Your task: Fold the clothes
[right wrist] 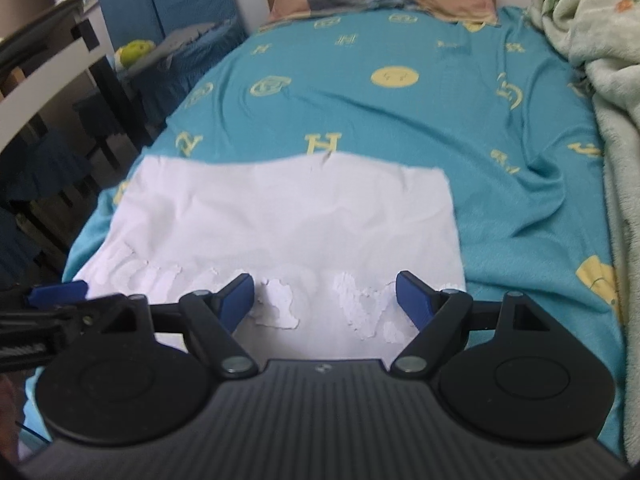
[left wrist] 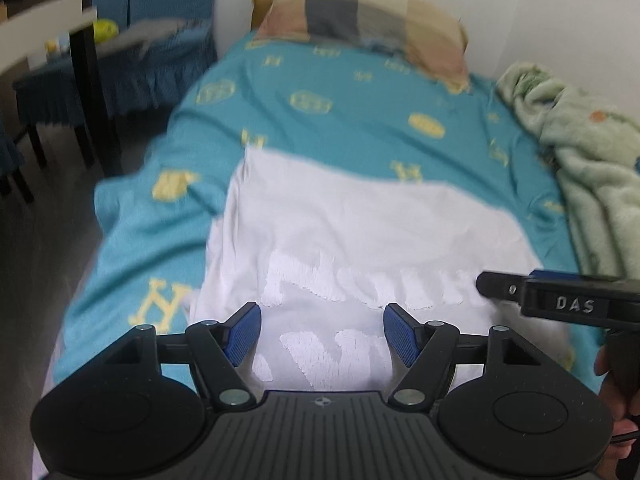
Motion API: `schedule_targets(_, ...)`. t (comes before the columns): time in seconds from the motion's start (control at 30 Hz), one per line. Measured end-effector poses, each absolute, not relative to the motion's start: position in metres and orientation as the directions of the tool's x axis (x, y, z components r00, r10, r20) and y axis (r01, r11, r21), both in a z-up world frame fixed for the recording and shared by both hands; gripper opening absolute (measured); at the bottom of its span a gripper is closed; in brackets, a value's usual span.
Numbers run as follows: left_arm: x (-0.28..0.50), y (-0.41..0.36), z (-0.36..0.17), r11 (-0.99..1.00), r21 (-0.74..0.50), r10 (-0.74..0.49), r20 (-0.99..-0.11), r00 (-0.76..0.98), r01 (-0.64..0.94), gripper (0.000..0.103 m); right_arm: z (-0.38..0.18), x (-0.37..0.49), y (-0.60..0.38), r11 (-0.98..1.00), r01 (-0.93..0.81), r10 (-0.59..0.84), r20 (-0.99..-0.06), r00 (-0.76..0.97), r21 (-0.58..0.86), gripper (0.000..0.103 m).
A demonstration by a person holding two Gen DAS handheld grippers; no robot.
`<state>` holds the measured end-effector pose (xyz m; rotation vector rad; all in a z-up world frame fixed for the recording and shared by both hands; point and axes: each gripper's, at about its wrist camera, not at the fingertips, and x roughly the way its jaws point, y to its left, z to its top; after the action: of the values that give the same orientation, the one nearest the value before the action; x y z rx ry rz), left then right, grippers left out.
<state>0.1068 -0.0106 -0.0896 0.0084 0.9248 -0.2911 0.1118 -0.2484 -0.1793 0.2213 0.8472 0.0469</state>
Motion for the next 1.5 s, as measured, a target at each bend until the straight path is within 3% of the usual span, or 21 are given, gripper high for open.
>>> schedule_targets(0.43, 0.097, -0.009, -0.081, 0.965, -0.131, -0.239, -0.793, 0.56, 0.226, 0.071, -0.185, 0.115, -0.249, 0.973, 0.052, 0.14, -0.751, 0.645, 0.226, 0.081)
schedule_targets(0.7, 0.064, 0.018, -0.074, 0.927, -0.373, -0.335, -0.789, 0.515, 0.03, 0.081, -0.179, 0.108, -0.265, 0.946, 0.103, 0.166, -0.732, 0.661, 0.307, 0.079)
schedule_targets(0.8, 0.065, 0.029, -0.093, 0.855, -0.515, -0.44, -0.786, 0.434, -0.066, 0.081, -0.175, 0.103, -0.273, 0.922, 0.136, 0.182, -0.718, 0.672, 0.362, 0.08)
schedule_targets(1.03, 0.087, 0.046, -0.132, 0.722, -0.64, -0.502, -0.745, 0.439, -0.26, 0.081, -0.157, 0.081, -0.283, 0.794, 0.17, 0.313, -0.632, 0.71, 0.584, 0.08)
schedule_targets(1.13, 0.09, 0.054, -0.135, 0.672, -0.678, -0.512, -0.715, 0.476, -0.296, 0.074, -0.162, 0.07, -0.277, 0.682, 0.19, 0.412, -0.585, 0.699, 0.707, 0.081)
schedule_targets(1.37, 0.089, 0.068, -0.134, 0.587, -0.744, -0.543, -0.654, 0.526, -0.32, 0.032, -0.208, 0.052, -0.252, 0.332, 0.354, 0.57, -0.485, 0.663, 0.874, 0.082)
schedule_targets(1.5, 0.087, 0.068, -0.12, 0.563, -0.782, -0.575, -0.603, 0.553, -0.267, 0.026, -0.237, 0.052, -0.239, 0.188, 0.44, 0.622, -0.453, 0.638, 0.878, 0.082)
